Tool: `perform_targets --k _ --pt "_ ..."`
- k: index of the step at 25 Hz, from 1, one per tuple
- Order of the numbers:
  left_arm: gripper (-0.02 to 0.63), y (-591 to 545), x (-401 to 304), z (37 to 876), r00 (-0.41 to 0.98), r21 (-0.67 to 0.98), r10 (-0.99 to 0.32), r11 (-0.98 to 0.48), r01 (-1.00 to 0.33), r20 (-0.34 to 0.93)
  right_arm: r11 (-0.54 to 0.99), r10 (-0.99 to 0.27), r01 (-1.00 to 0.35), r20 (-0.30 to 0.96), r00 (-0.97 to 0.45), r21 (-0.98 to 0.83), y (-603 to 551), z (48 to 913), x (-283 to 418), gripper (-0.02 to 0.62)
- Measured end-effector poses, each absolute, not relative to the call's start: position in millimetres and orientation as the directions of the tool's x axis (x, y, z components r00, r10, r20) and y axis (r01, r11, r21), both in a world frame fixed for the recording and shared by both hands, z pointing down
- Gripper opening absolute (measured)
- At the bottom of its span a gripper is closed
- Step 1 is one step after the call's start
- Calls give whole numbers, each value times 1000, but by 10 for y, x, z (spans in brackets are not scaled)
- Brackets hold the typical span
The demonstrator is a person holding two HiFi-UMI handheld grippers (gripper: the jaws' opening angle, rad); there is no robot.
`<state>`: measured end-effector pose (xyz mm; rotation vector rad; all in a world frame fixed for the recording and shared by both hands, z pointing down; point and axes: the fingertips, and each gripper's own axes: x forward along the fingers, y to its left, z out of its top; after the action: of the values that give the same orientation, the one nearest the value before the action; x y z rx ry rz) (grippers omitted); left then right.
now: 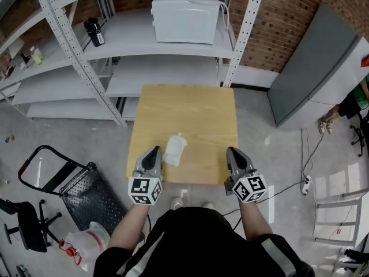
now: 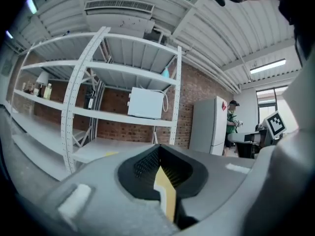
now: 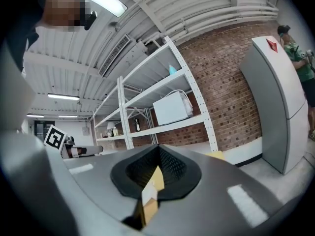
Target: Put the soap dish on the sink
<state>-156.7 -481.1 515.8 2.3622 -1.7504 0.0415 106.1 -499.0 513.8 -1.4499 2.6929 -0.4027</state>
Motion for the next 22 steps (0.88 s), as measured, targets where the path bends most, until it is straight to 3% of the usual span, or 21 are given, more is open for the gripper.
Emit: perform_targets --k 9,22 --pt "3 -4686 -1264 4874 279 110 -957 -269 -957 79 559 -819 -797 -3 -574 -229 -4817 4798 1548 5" --pt "3 -4591 -1013 4814 252 96 -967 -247 -964 39 592 -796 -776 -5 -606 -216 -4800 4777 1625 5"
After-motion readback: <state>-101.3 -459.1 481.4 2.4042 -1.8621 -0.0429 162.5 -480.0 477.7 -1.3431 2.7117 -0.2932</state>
